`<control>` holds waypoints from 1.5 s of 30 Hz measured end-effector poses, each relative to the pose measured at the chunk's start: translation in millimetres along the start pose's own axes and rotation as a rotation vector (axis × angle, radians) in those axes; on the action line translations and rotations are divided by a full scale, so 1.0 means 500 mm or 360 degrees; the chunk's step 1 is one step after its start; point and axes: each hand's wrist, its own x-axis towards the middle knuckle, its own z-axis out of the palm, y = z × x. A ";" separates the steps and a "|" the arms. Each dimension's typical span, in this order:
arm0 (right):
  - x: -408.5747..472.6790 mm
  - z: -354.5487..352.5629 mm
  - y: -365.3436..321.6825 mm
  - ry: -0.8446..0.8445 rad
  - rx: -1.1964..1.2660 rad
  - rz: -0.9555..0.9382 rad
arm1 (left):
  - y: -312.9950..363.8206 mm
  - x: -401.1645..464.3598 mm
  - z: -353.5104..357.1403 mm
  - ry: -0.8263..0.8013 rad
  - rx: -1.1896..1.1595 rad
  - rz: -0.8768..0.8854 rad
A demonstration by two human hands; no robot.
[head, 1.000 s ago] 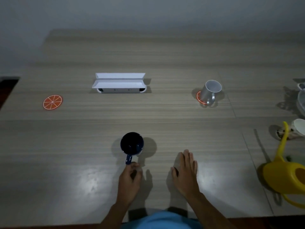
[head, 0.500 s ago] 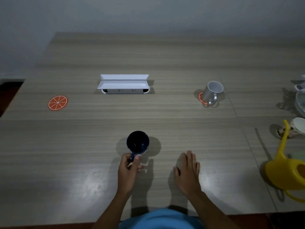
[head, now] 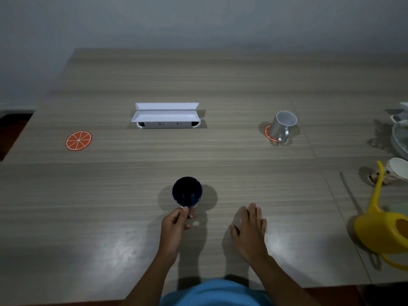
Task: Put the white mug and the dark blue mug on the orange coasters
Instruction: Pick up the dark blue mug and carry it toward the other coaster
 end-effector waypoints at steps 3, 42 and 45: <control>0.001 0.000 -0.032 -0.0042 0.0017 -0.0101 | 0.008 -0.002 -0.016 0.0050 -0.0088 0.0002; 0.234 0.231 -0.597 -0.0229 -0.0532 -0.0897 | 0.221 0.473 -0.527 0.0949 -0.0554 0.0203; 0.236 0.233 -0.597 -0.0224 -0.0549 -0.0886 | 0.226 0.495 -0.529 0.1003 -0.0580 0.0206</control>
